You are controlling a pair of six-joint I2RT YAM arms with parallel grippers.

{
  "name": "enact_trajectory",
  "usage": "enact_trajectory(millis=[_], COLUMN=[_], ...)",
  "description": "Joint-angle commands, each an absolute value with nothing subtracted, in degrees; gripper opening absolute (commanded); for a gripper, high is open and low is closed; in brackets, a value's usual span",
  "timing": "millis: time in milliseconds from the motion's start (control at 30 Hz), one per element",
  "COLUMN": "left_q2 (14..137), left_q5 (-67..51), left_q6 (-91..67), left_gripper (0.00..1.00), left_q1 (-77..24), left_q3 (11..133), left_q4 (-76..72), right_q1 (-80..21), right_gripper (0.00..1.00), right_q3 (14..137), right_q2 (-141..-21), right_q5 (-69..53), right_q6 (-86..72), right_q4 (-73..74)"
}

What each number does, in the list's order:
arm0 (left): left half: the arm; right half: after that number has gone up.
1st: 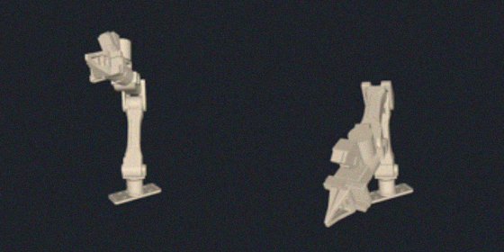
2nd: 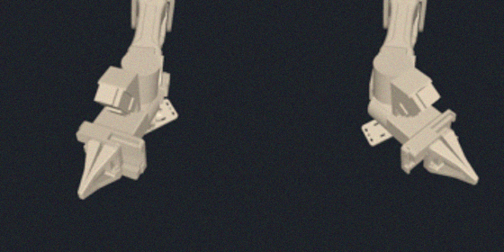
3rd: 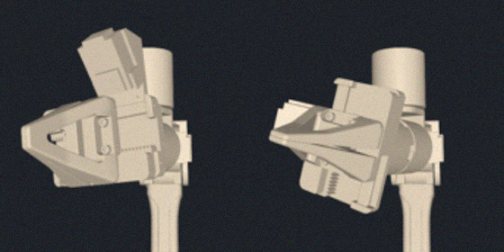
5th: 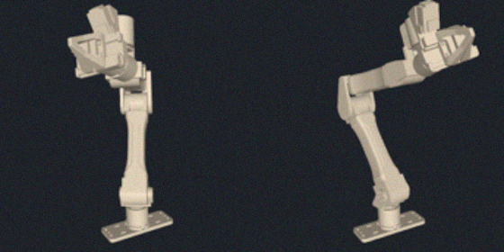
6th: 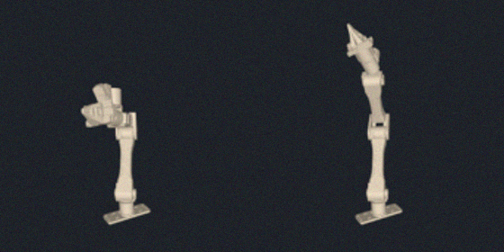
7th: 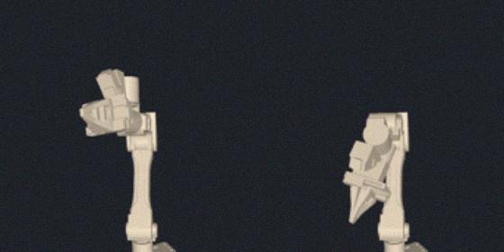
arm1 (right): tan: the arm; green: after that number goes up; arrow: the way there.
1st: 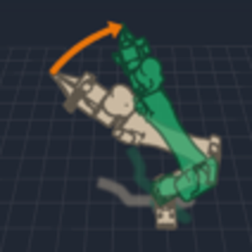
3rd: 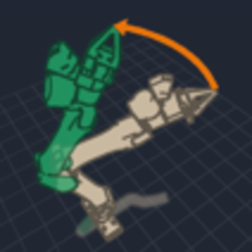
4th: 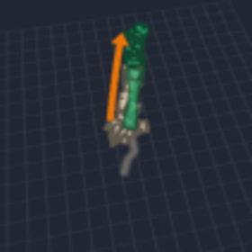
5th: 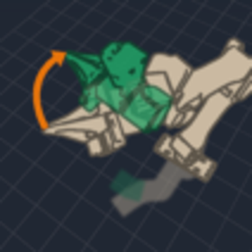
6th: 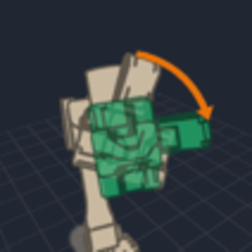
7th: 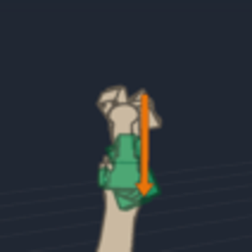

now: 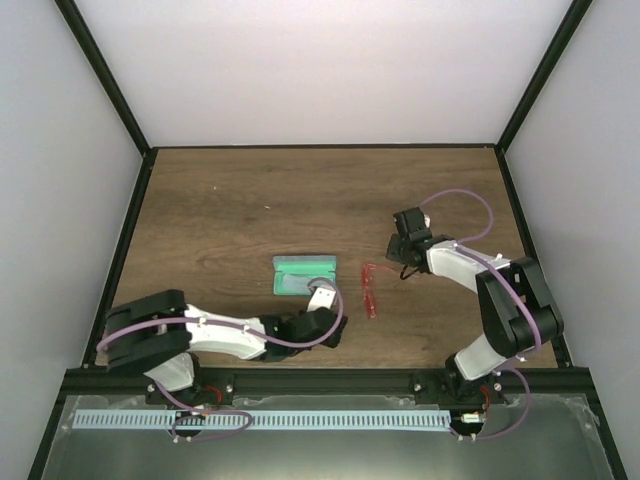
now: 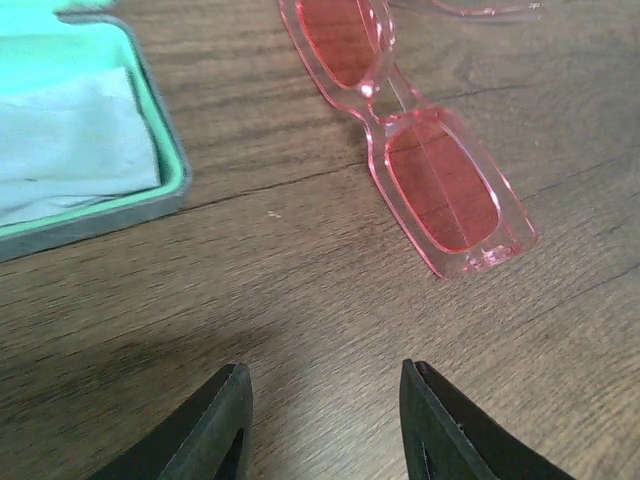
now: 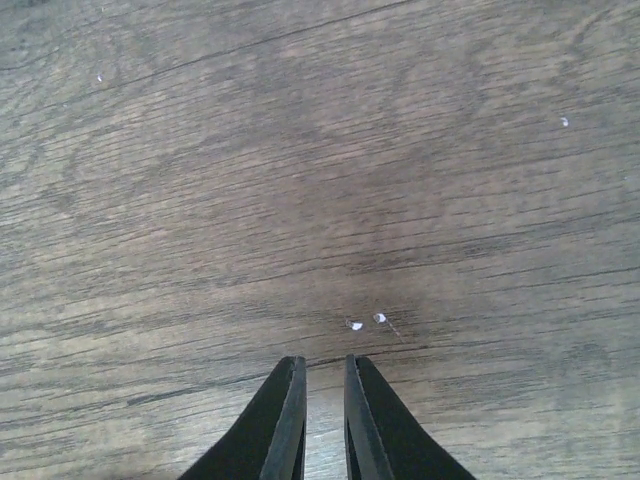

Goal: Organize the sunglasses
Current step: Fold the sunglasses at the center of the board.

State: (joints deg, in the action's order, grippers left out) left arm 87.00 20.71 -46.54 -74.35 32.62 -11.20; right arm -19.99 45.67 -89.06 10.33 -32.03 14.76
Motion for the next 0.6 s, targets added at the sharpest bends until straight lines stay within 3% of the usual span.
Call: enact_trajectory(millis=[0, 567], left_q2=[92.5, 103.0], left_q5=[20.0, 17.4], left_q6=[-47.5, -45.3], left_gripper=[0.43, 0.49], left_q1=[-74.8, -71.5], left_q3=[36.0, 45.7], left_q4=[-15.4, -13.8], right_q1=[-19.4, -21.8], right_gripper=[0.13, 0.04], right_q3=[44.5, 34.5], right_q2=[-88.0, -87.1], right_q5=[11.1, 5.8], right_q6=[-32.8, -38.9], right_q4=[13.4, 6.1])
